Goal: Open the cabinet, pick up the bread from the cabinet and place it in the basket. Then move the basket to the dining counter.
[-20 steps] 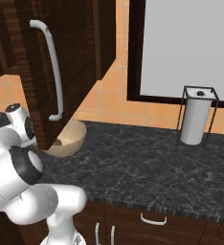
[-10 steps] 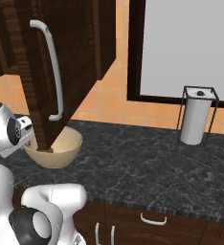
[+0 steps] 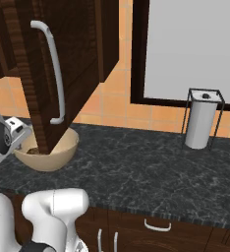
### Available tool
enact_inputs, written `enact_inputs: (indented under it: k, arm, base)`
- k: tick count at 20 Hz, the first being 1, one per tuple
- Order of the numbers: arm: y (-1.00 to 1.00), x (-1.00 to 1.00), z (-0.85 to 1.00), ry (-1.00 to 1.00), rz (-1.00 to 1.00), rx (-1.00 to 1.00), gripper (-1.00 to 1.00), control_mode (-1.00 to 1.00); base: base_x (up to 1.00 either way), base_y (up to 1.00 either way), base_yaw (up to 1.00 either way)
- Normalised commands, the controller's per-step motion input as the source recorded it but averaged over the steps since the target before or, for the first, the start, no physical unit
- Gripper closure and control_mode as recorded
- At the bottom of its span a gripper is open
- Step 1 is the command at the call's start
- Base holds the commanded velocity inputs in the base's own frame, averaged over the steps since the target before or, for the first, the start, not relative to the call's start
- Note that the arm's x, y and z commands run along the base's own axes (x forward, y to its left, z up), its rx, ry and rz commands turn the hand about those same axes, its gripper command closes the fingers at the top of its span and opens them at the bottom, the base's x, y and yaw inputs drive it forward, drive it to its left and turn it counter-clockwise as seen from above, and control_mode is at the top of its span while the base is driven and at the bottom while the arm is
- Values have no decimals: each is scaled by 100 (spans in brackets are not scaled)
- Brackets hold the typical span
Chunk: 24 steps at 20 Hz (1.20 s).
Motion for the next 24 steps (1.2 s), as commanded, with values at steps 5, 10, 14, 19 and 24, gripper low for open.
enact_inputs:
  k: [5, 10, 14, 19, 24]
  arm:
    - [1, 0, 7, 0, 2, 0, 100, -100]
    - [0, 0, 0, 0, 0, 0, 100, -100]
    - [0, -6, 0, 0, 1, 0, 100, 100]
    - [0, 0, 0, 0, 0, 0, 100, 100]
    - [0, 0, 0, 0, 0, 0, 100, 100]
  base:
    - [0, 0, 0]
    - [0, 0, 0]
    - [-13, 0, 1]
    - [-100, 13, 12]
    - [-96, 6, 3]
